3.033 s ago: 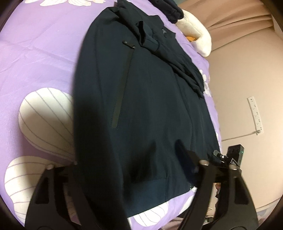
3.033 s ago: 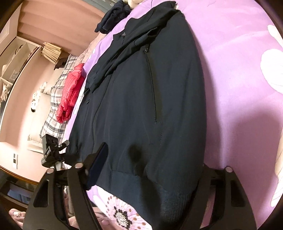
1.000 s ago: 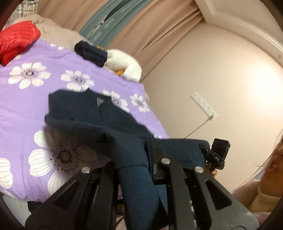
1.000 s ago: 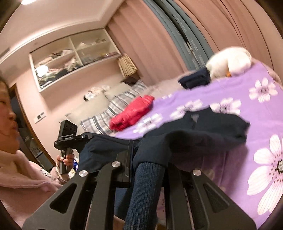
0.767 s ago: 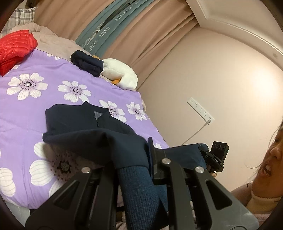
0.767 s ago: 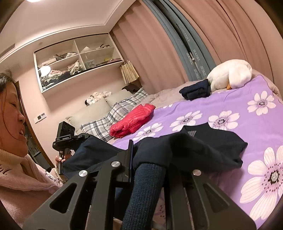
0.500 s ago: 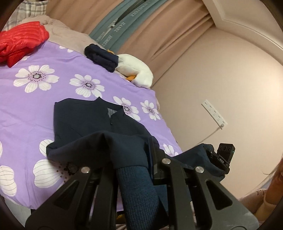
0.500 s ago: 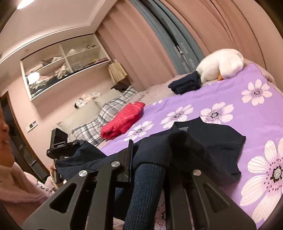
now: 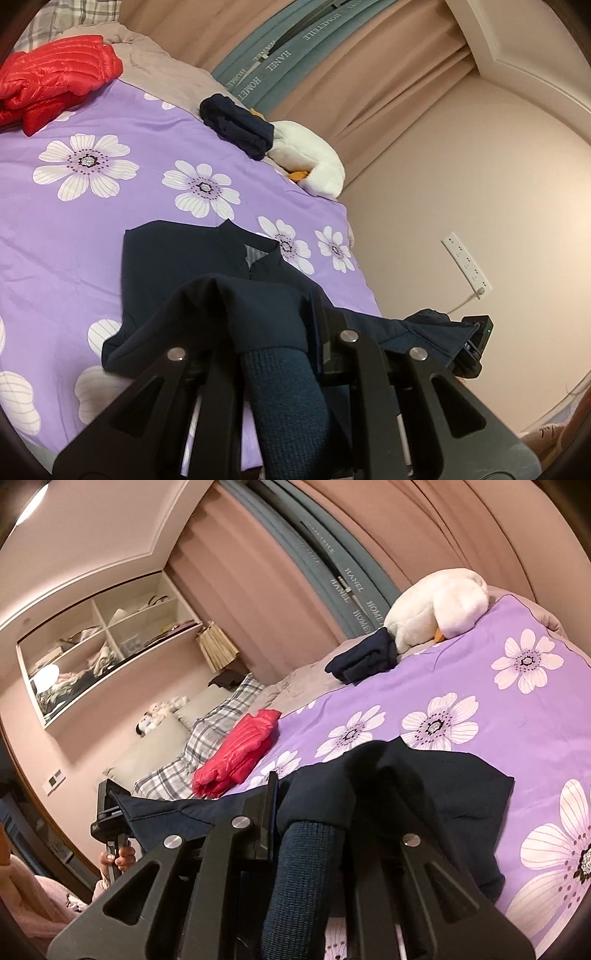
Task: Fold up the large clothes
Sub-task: 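Carry the held hem with both grippers over the collar and lower it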
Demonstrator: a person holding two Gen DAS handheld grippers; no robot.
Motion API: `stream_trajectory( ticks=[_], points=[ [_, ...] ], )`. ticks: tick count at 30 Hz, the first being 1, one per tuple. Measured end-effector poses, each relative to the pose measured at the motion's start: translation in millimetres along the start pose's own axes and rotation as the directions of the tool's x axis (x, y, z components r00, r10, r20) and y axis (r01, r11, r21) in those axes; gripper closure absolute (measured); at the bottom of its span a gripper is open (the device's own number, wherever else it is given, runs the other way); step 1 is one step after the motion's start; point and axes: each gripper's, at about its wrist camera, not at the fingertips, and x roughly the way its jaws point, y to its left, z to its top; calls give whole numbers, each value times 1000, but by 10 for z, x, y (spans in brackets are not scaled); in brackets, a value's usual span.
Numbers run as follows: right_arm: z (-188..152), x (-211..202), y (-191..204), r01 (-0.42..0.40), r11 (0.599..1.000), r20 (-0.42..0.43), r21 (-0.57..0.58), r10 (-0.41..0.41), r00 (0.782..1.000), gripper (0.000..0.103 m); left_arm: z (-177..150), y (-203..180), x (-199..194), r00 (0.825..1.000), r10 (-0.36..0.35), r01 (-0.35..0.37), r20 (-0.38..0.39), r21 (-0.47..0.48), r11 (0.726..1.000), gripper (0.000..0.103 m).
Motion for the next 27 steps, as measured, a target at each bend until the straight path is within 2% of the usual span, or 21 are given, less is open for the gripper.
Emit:
stream_trajectory(
  ticks=[6, 12, 15, 22, 27],
  points=[
    [107, 154, -246, 55, 996, 16, 69, -56, 998, 91, 180, 150, 216, 1000, 26, -26, 12, -39, 999, 91],
    [179, 403, -539, 71, 987, 10, 145, -73, 997, 91, 334, 355, 545, 999, 37, -36, 6, -83, 996, 90],
    [195, 537, -700, 80, 976, 1, 203, -82, 997, 91, 386, 443, 708, 998, 56, -57, -13, -100, 993, 90],
    [263, 830, -916, 121, 966, -31, 230, -117, 993, 91, 548, 644, 1038, 993, 107, -113, -52, -122, 986, 89],
    [337, 1138, -1090, 156, 956, -81, 248, -140, 987, 91, 652, 938, 1336, 987, 132, -149, -94, -206, 967, 89]
  ],
)
